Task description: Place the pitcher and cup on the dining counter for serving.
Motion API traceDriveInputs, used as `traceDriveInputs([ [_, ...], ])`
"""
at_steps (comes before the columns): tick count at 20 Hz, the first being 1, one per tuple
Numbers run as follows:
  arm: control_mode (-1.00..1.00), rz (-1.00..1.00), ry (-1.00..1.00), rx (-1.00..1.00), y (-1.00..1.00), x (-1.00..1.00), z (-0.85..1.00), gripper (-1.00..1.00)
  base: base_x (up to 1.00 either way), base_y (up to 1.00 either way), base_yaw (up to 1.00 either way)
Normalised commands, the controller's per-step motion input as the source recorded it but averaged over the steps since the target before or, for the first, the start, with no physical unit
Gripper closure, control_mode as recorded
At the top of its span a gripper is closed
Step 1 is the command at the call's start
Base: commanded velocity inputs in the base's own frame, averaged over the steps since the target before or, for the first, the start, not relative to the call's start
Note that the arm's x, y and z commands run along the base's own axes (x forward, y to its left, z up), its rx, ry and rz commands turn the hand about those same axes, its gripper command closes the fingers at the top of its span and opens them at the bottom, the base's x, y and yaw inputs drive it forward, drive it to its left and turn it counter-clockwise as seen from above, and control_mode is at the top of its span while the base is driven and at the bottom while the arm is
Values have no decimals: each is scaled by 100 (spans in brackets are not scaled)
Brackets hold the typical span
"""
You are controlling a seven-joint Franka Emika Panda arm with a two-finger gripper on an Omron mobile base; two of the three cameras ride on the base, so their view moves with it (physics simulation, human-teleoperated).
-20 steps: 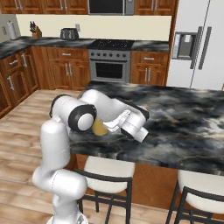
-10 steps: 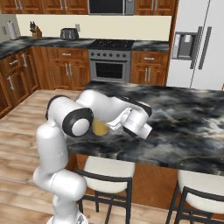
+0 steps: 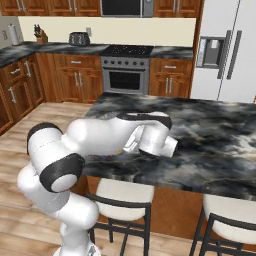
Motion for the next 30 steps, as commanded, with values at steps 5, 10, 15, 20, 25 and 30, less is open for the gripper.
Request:
traceDriveInputs([
  [5,-100,0,0,-25,46,-100,51,-100,0,0,0],
  [10,-100,0,0,-28,32,-99,63,-100,0,0,0],
  [15,-100,0,3,-30,32,-82,59,-100,0,0,0],
  [20,-100,-3,12,-19,16,-25,51,-100,0,0,0],
  [25,-100,-9,8,-13,19,0,33,-100,0,0,0],
  [30,-100,-2,0,-2,5,0,4,-100,0,0,0],
])
